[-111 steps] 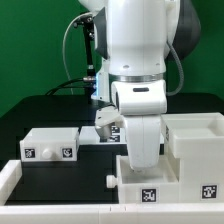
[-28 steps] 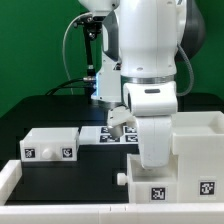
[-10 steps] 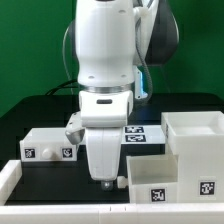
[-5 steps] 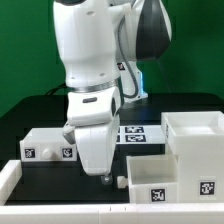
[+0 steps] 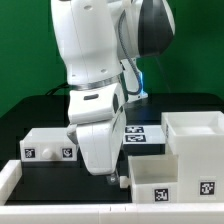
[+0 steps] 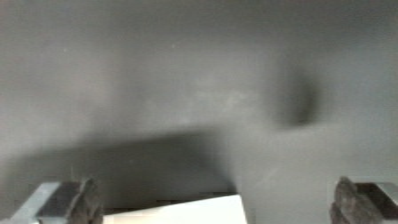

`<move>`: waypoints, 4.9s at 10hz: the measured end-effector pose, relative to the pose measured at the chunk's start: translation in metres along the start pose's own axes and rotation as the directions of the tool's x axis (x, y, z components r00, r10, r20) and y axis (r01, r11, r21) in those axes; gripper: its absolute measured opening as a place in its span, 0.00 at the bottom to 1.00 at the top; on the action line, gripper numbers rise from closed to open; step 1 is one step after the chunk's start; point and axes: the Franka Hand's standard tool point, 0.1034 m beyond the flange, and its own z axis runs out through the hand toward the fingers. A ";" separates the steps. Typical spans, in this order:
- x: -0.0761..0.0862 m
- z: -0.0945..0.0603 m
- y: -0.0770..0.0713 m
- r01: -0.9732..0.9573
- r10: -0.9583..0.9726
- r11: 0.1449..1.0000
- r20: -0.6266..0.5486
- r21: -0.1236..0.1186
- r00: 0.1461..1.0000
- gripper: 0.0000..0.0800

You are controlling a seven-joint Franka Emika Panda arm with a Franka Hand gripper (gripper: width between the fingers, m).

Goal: Assemble drawer

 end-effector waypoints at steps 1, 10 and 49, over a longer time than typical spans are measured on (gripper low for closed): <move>0.002 -0.002 0.004 -0.002 0.002 1.000 -0.001 -0.004 1.000 0.81; 0.052 0.010 -0.012 -0.124 0.124 0.992 -0.005 0.017 0.992 0.81; -0.083 -0.075 0.000 -0.765 0.768 0.623 -0.057 -0.166 0.638 0.81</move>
Offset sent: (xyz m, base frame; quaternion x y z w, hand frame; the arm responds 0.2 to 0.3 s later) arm -0.0029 0.0263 0.0040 0.0074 -0.0091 0.0231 0.9997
